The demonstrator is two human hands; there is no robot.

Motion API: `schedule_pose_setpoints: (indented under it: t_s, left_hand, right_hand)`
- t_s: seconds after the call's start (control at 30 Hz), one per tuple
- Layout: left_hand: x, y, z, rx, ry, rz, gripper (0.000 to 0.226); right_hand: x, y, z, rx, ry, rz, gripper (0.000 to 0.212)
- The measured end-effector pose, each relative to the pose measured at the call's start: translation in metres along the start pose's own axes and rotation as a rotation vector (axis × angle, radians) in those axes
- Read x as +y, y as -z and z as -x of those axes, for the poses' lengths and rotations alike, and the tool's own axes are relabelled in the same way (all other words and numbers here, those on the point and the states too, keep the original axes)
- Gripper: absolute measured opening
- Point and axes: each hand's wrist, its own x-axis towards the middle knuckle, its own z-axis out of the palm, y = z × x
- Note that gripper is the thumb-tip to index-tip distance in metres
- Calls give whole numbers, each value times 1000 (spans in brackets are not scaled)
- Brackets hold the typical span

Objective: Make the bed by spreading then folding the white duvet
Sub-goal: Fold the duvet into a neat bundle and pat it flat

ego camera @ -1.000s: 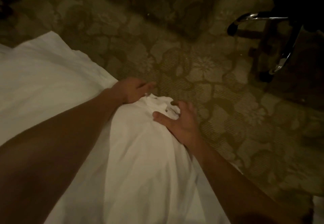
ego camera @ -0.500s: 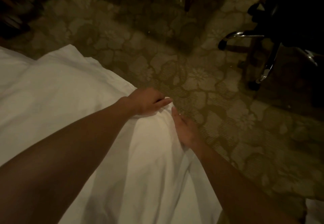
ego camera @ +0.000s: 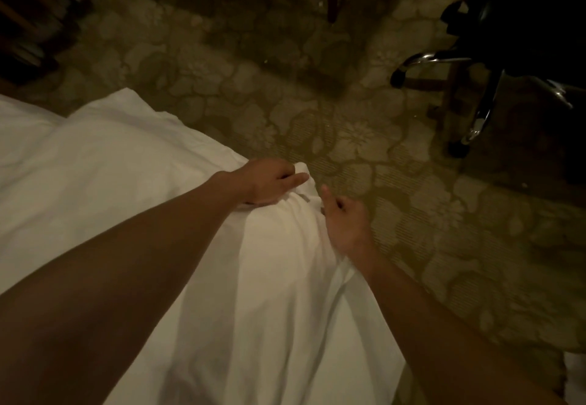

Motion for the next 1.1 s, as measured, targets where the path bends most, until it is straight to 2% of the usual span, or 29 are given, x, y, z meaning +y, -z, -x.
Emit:
schedule_pose_setpoints:
  t_s: [0.07, 0.17, 0.3, 0.43, 0.53, 0.63, 0.73, 0.83, 0.97, 1.03, 1.1]
  left_hand:
    - [-2, 1, -1, 42, -47, 33, 44]
    - [-2, 4, 0, 84, -81, 89, 41]
    - [1, 15, -1, 286, -56, 257, 38]
    - [8, 29, -6, 316, -92, 265, 38]
    - [12, 38, -8, 292, -122, 270, 38]
    - [13, 41, -9, 269, -131, 251, 38]
    - [15, 42, -9, 279, -150, 158, 37]
    - [27, 47, -14, 290, -180, -23, 36]
    - [40, 43, -30, 347, -129, -304, 46]
    - [35, 32, -38, 347, -67, -327, 45]
    - [20, 18, -44, 290, -6, -234, 43]
  right_hand:
    - [-3, -3, -2, -8, -5, -26, 67]
    - [-7, -12, -5, -50, 14, -23, 54]
    - [-13, -19, -6, -90, 47, -31, 34]
    - [-28, -15, -7, -63, 41, -134, 43]
    - [-40, -9, -15, -135, 47, -163, 35]
    - [-44, -11, -23, -162, 33, -150, 54]
    - [-44, -13, -22, -66, 108, -153, 63]
    - [-41, 4, -32, 66, 207, -17, 67]
    - [-22, 33, -60, 189, 209, 138, 70]
    - [-4, 33, -66, 194, 186, 293, 71]
    - [16, 25, -72, 207, 99, 431, 70]
